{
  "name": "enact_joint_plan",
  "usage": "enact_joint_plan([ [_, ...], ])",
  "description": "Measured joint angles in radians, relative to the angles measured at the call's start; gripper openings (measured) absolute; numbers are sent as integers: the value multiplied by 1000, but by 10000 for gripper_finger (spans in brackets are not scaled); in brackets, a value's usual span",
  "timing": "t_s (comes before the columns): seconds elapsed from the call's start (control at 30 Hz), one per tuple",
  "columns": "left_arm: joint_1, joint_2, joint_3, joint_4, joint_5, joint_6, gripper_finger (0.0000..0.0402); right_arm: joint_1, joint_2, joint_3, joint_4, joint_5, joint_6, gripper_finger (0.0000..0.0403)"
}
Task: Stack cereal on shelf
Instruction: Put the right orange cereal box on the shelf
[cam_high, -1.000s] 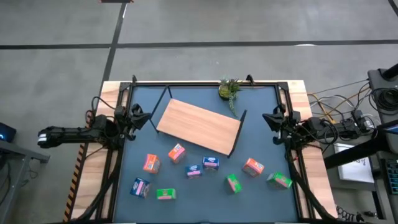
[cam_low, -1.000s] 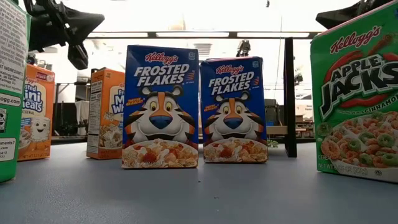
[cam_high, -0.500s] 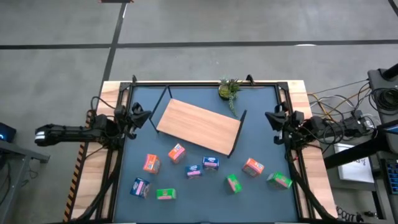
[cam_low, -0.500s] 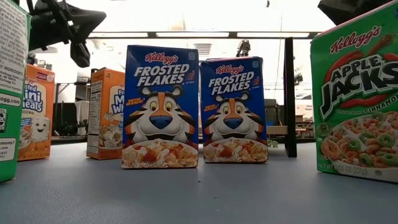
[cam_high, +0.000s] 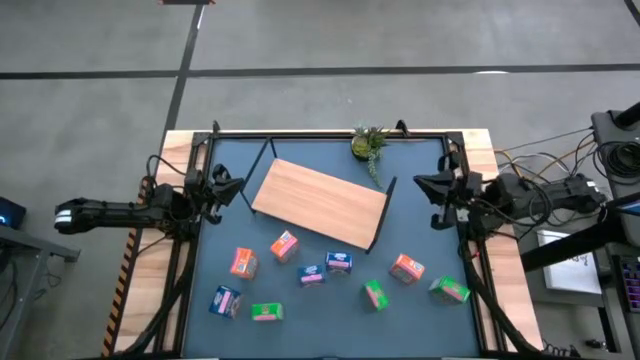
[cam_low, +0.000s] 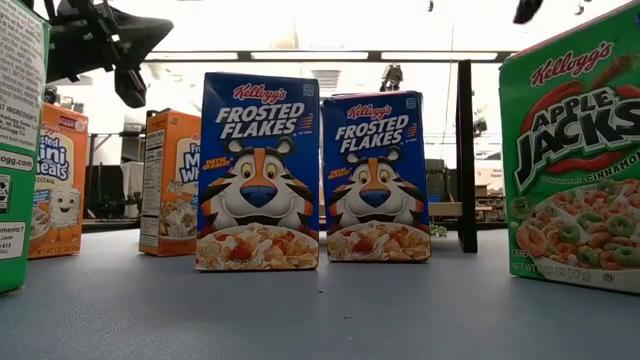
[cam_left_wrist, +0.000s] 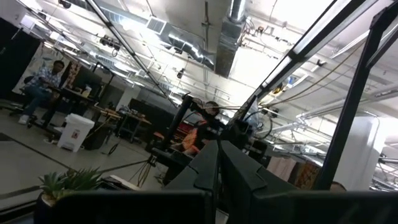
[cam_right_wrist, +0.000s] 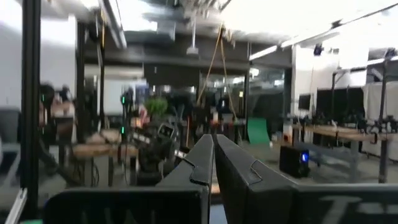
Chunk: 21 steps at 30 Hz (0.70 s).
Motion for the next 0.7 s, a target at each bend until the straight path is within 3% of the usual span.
enact_joint_plan([
  [0.3,0,0,0,0,1,-9,0,0,282,362,-321,0,7,9],
  [0.7,0,5,0,-4,2,-28,0,28,646,803,-892,-4,123,9],
])
